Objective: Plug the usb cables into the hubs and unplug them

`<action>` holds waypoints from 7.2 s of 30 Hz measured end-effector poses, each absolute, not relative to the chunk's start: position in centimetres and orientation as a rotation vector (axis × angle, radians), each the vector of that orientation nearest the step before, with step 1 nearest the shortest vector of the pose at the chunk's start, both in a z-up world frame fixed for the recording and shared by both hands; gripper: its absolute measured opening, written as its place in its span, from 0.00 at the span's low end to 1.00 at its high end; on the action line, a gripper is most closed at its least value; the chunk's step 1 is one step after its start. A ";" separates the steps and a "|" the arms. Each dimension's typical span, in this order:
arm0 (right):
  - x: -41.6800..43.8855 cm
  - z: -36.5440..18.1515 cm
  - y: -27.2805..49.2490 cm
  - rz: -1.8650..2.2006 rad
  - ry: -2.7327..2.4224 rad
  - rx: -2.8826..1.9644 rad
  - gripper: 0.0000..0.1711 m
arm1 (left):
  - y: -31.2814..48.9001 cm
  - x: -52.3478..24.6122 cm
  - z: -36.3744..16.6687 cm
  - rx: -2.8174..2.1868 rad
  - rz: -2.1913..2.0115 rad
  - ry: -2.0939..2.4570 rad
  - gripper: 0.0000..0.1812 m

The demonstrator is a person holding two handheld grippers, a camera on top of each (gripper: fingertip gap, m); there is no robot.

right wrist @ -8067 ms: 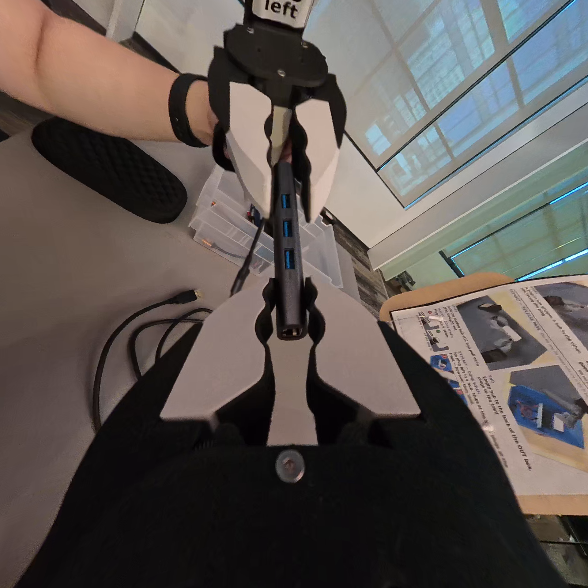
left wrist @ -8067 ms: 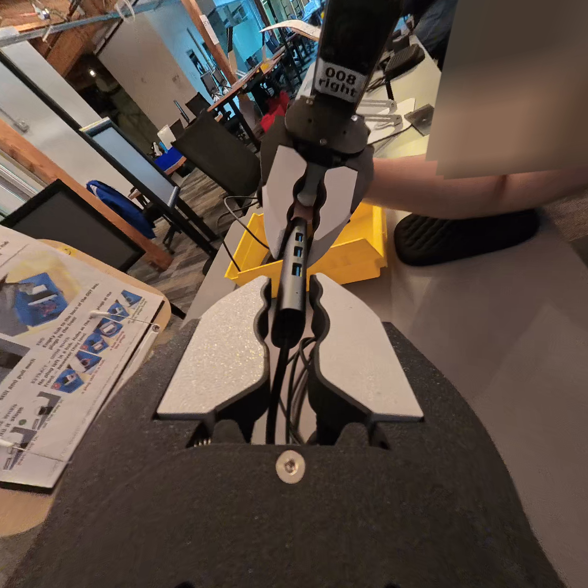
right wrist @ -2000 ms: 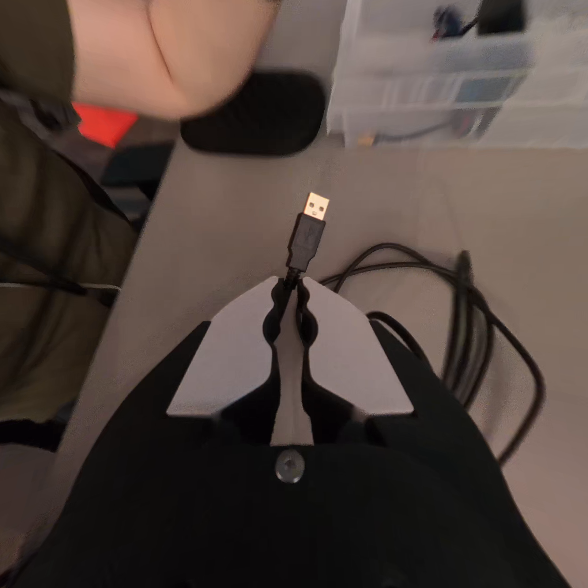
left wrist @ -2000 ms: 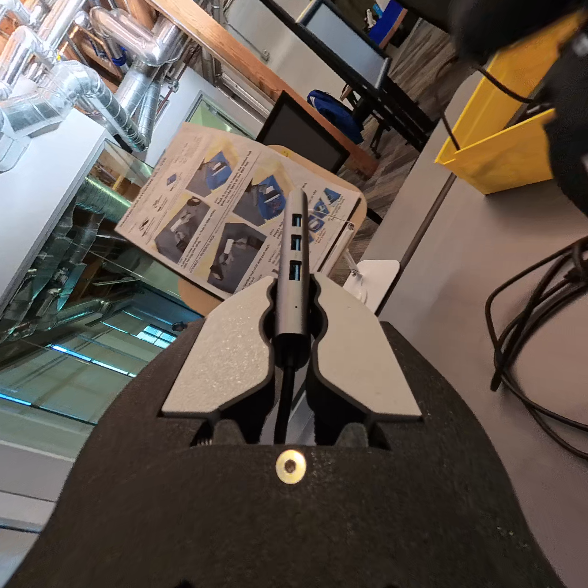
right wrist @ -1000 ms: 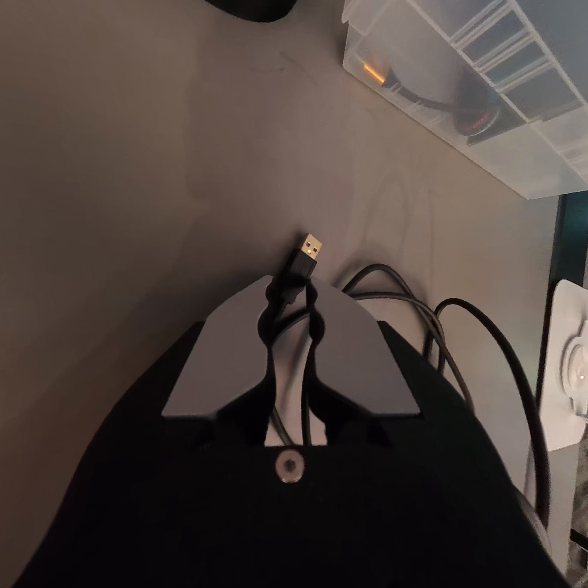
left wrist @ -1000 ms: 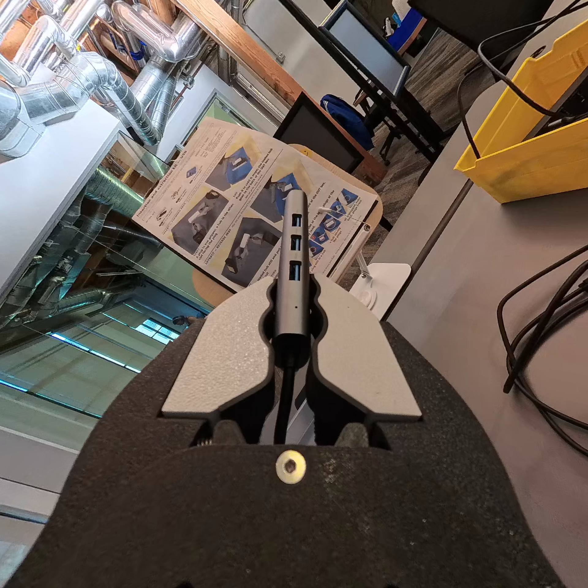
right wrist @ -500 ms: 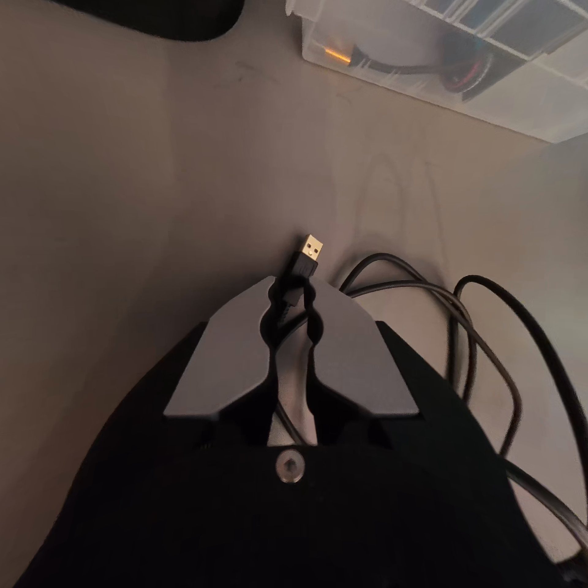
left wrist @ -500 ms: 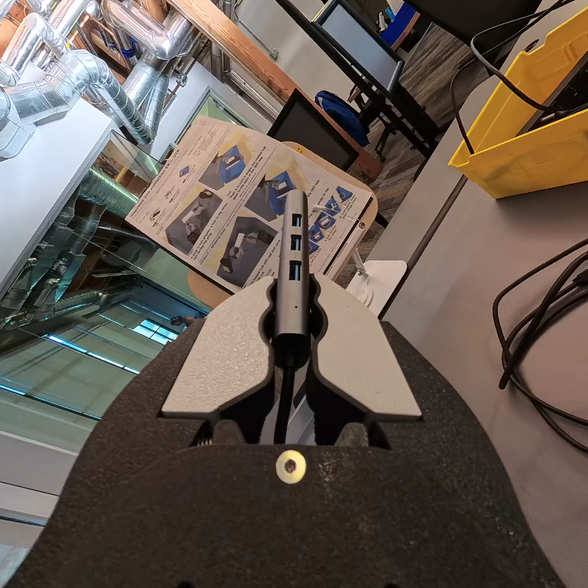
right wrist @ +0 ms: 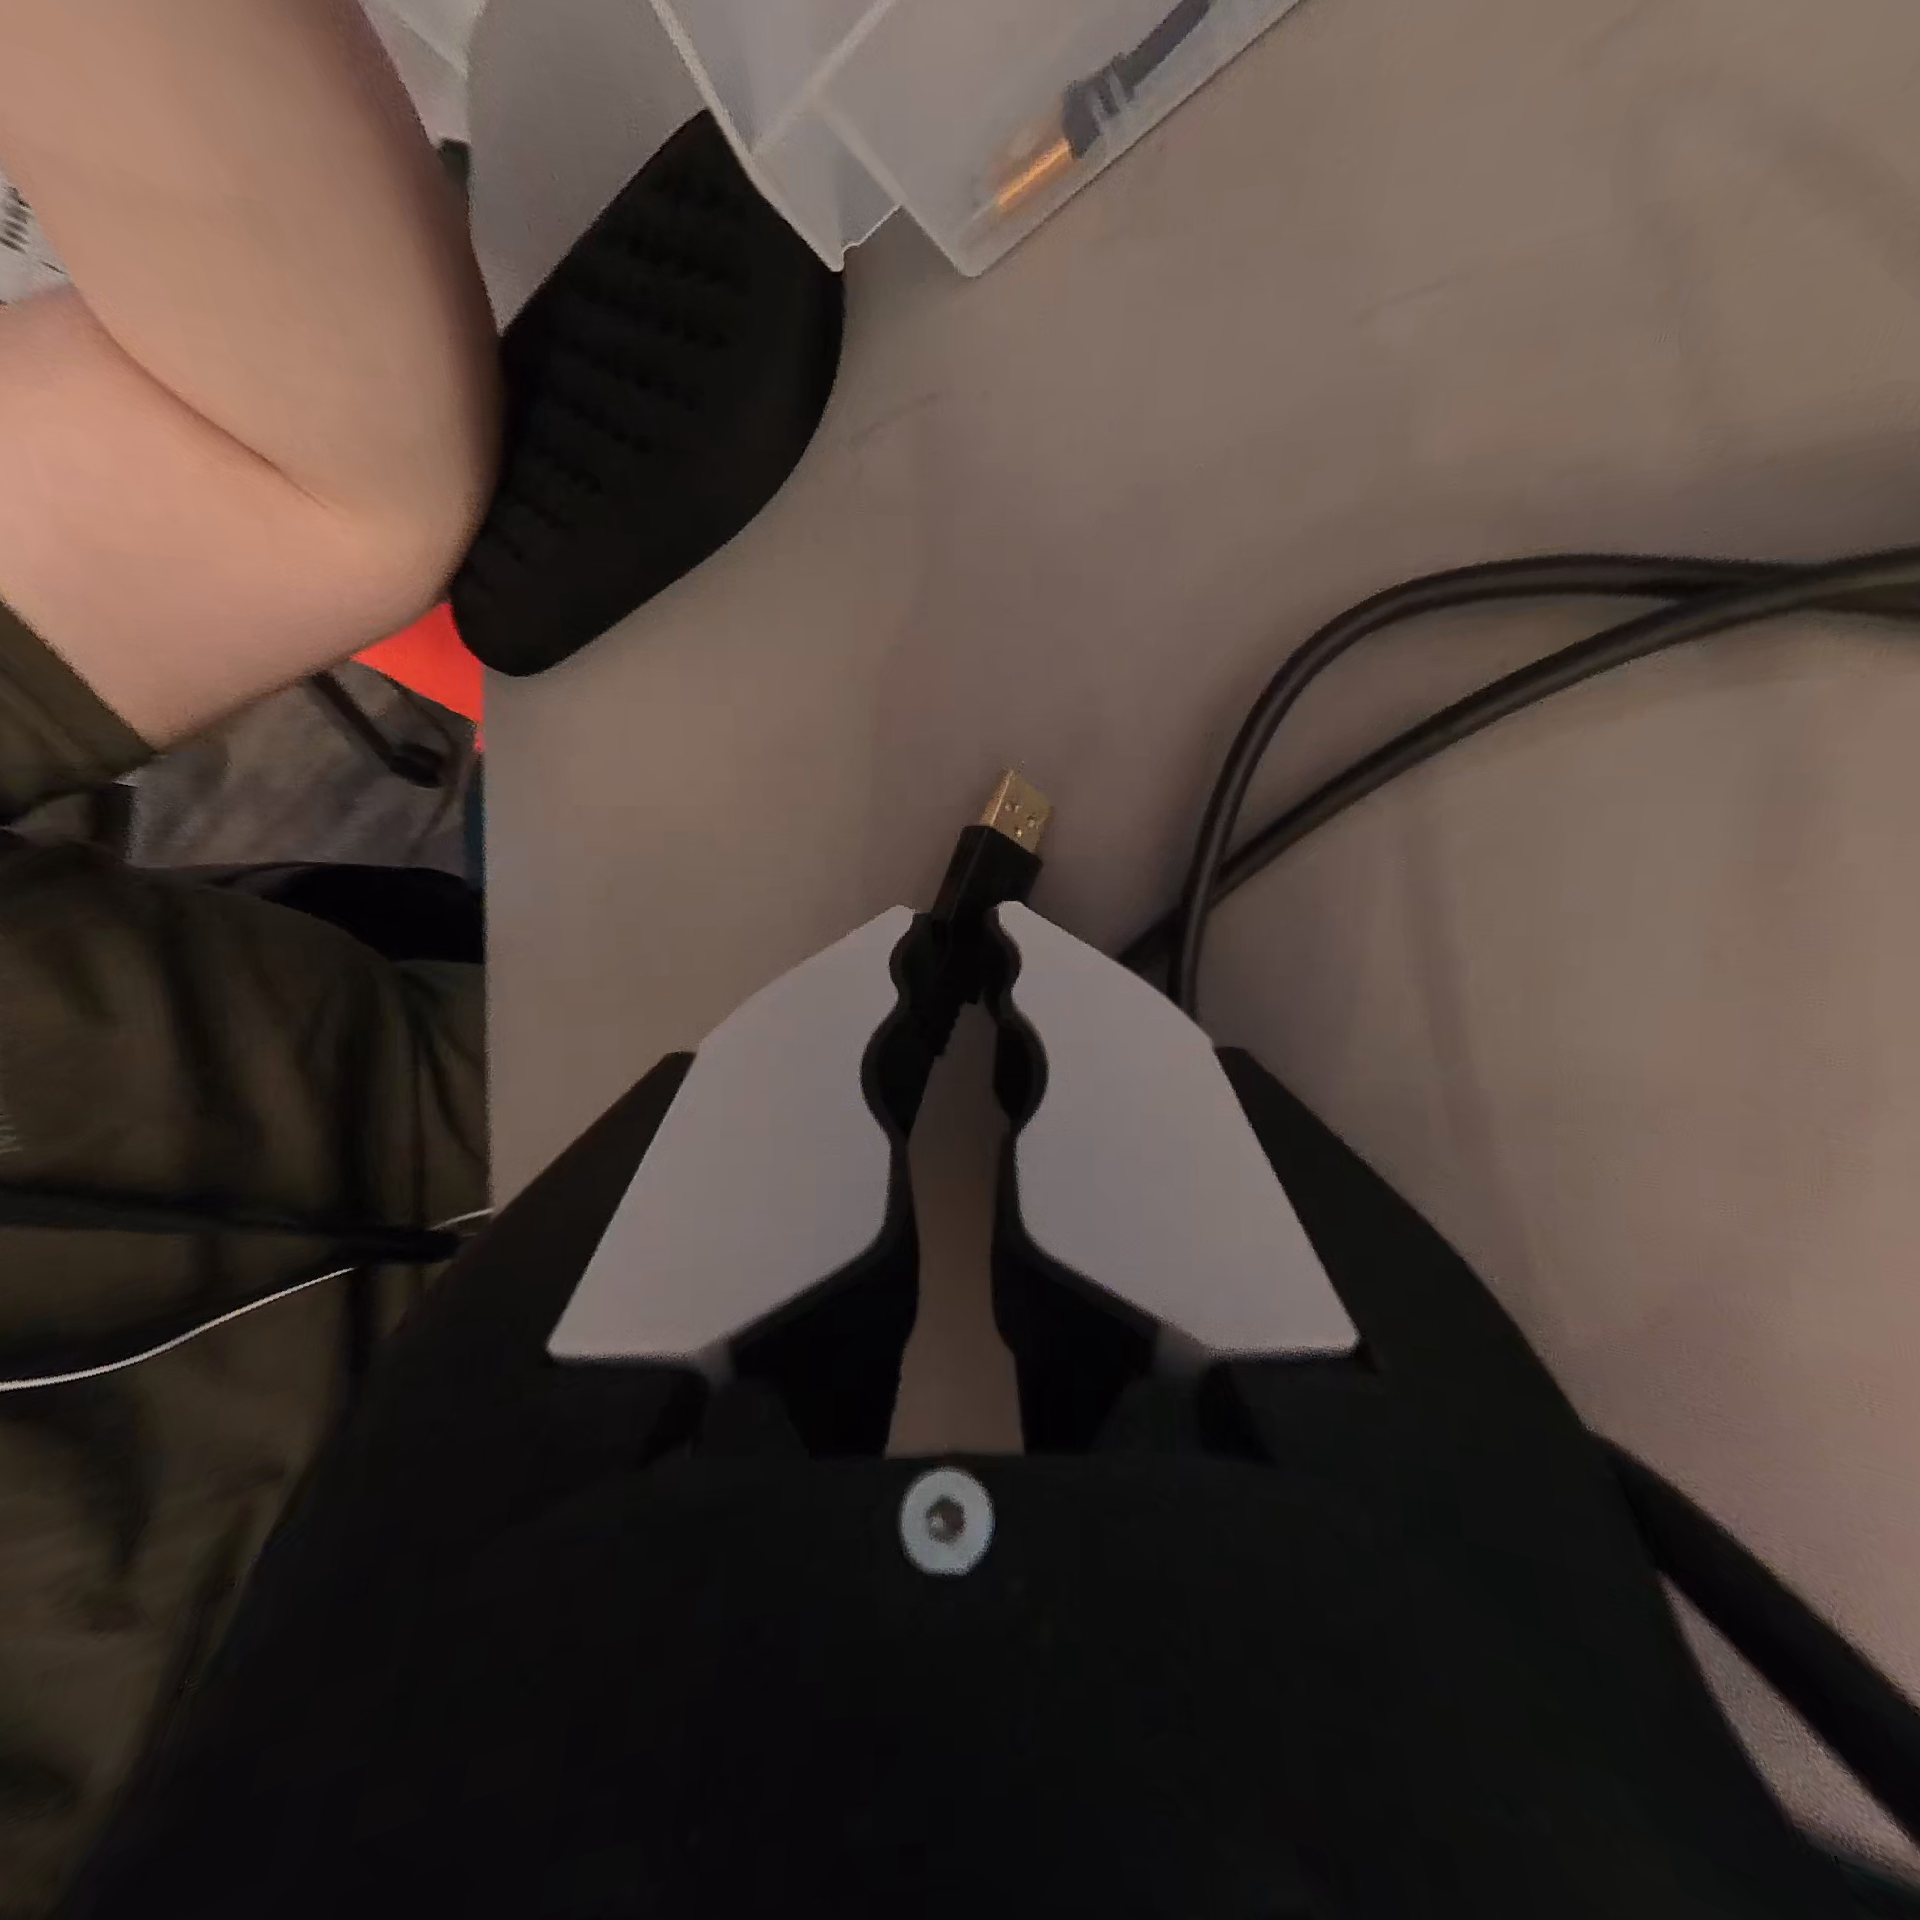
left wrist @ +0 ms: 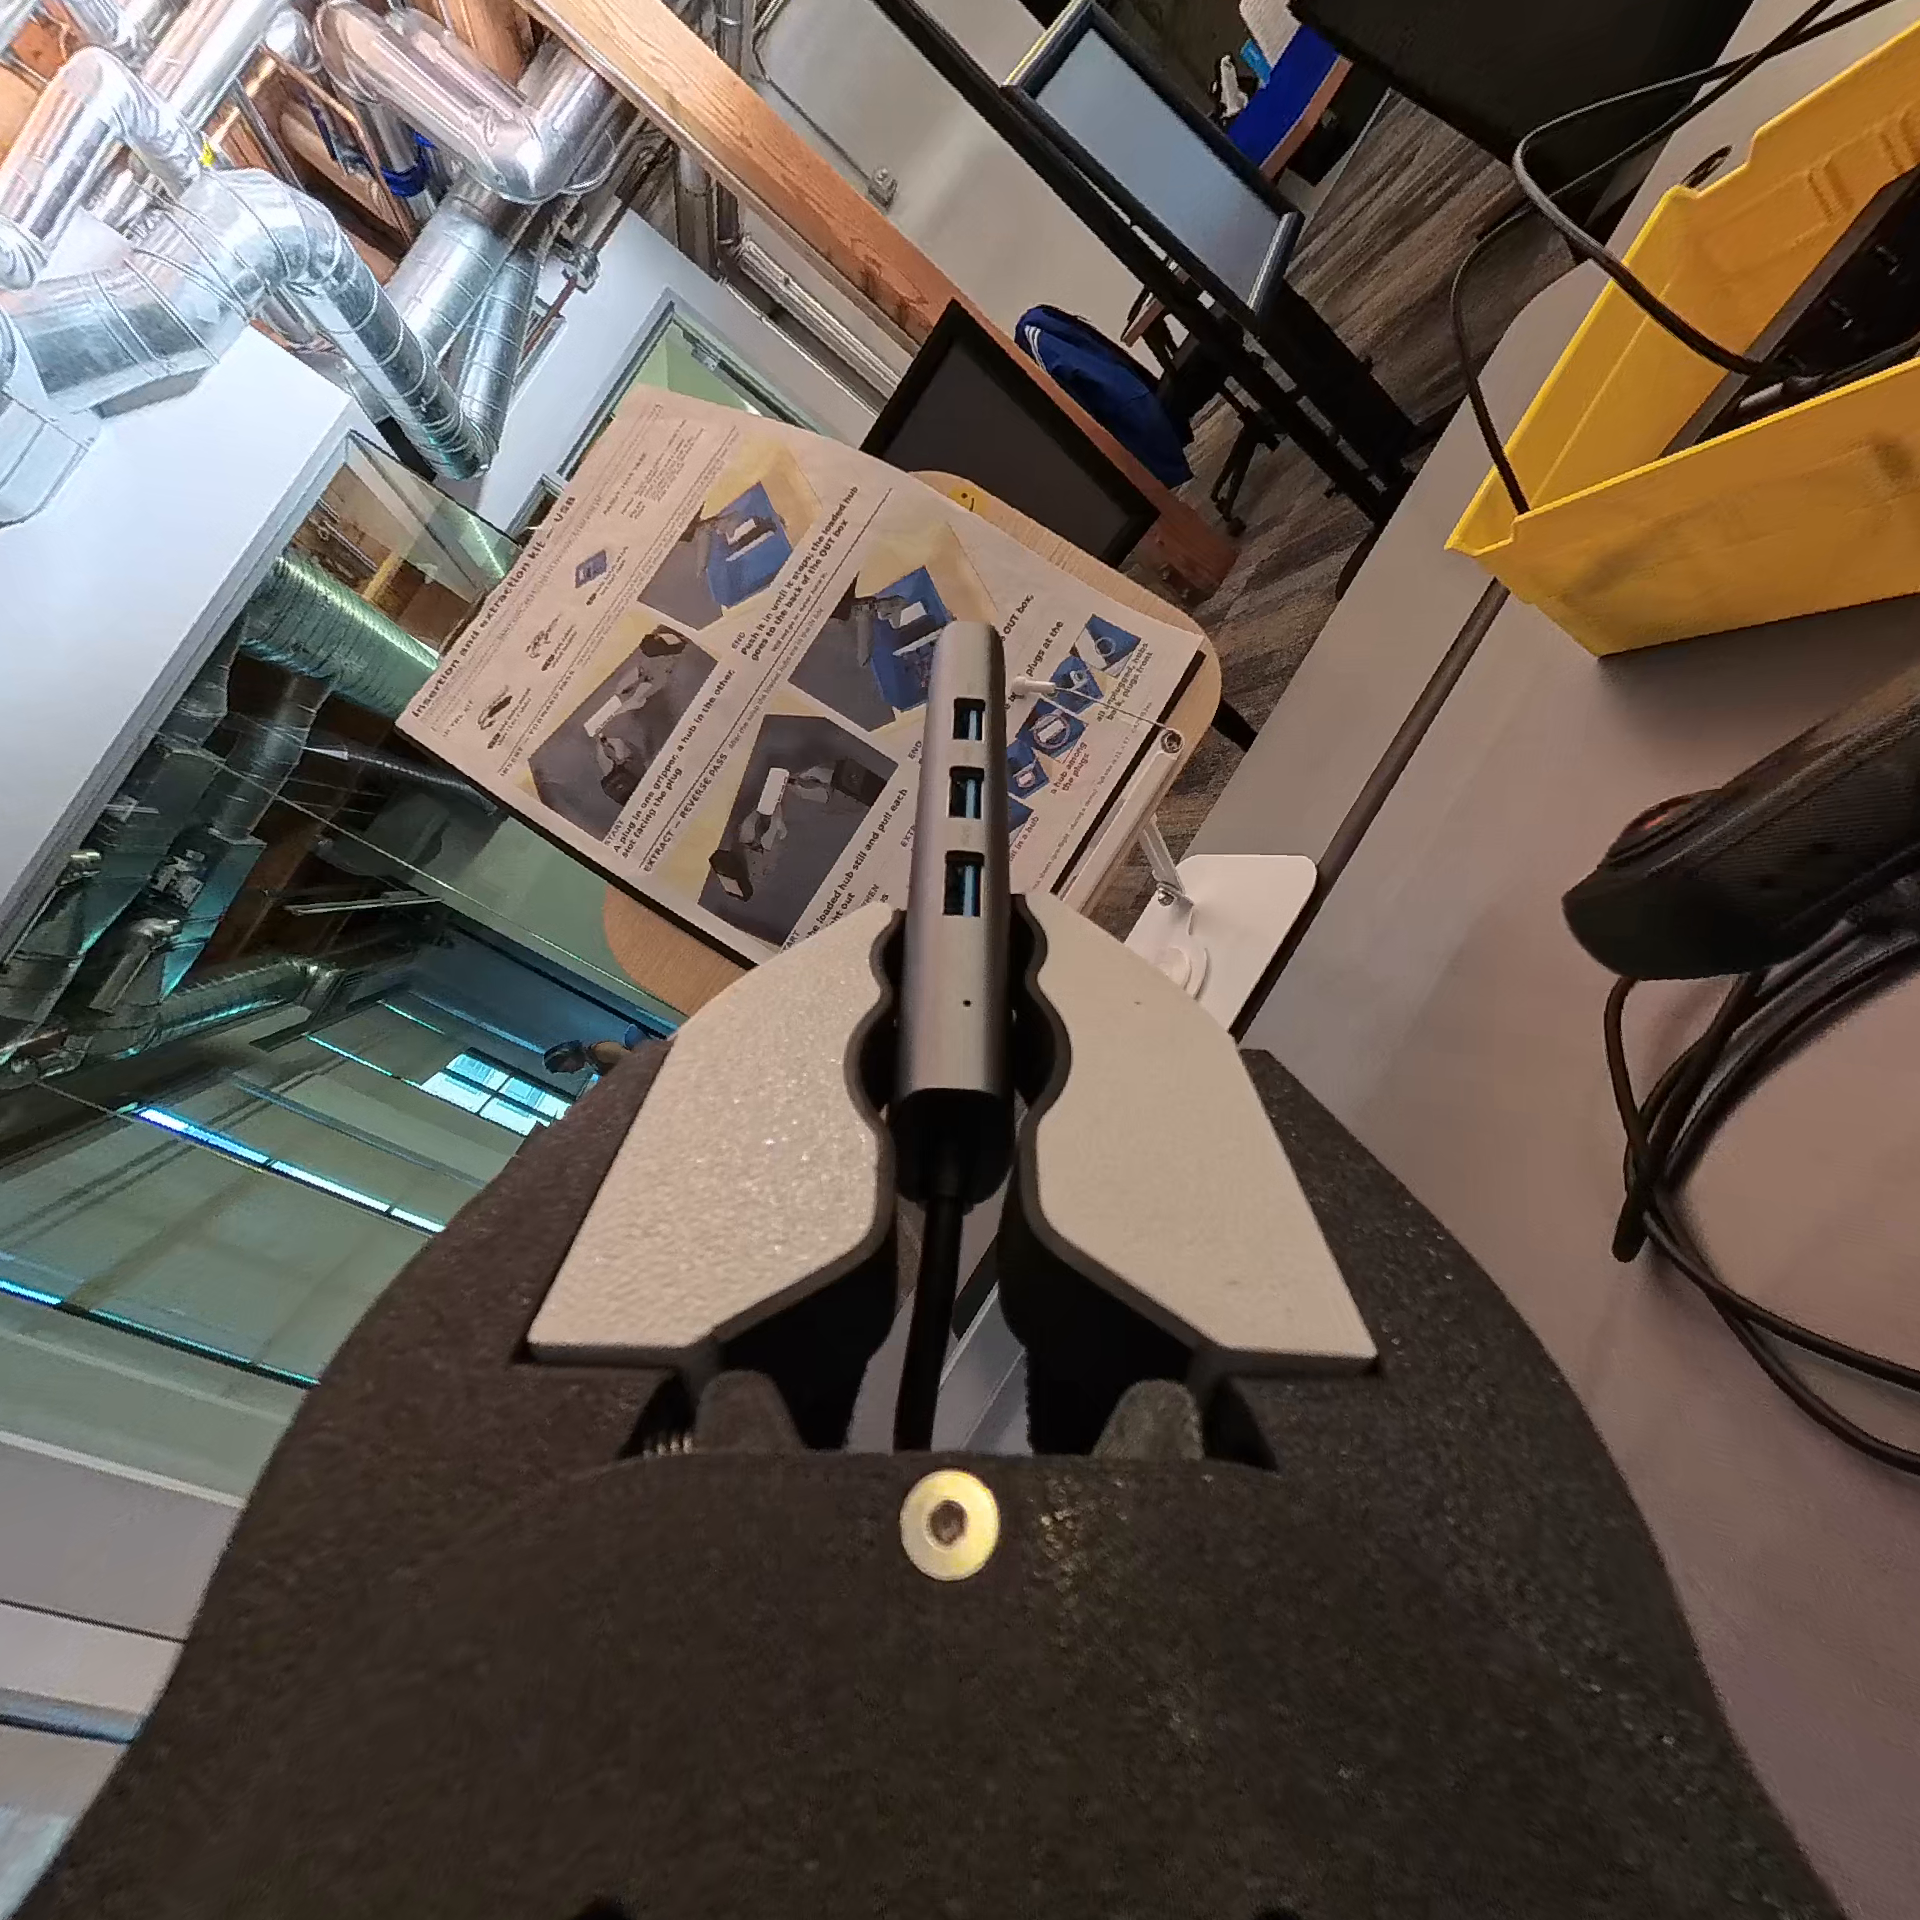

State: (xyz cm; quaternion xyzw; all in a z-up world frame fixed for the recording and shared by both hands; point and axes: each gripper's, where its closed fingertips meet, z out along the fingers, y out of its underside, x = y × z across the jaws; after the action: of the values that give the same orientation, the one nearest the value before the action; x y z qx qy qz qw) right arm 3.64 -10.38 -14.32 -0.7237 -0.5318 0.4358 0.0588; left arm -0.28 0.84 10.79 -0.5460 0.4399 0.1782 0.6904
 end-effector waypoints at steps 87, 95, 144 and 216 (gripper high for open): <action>4.4 -15.4 -10.7 0.784 -1.776 -2.062 0.09 | 0.7 0.4 10.3 -1.234 0.383 1.010 0.09; 4.5 -15.4 -10.7 0.866 -1.763 -2.073 0.09 | 0.7 0.5 10.2 -1.236 0.383 1.013 0.09; 3.9 -15.9 -10.4 0.391 -1.934 -1.741 0.14 | 0.5 0.8 10.0 -1.239 0.372 1.028 0.10; 7.6 2.7 -8.5 1.670 -1.294 -1.750 0.05 | 1.0 2.3 8.9 -1.205 0.369 1.043 0.09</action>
State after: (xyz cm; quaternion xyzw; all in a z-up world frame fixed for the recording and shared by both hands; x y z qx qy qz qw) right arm 7.63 -8.55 2.66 -0.6254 -0.4625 0.5966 0.1978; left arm 2.27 0.96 8.85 -0.5375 0.4651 0.1646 0.6839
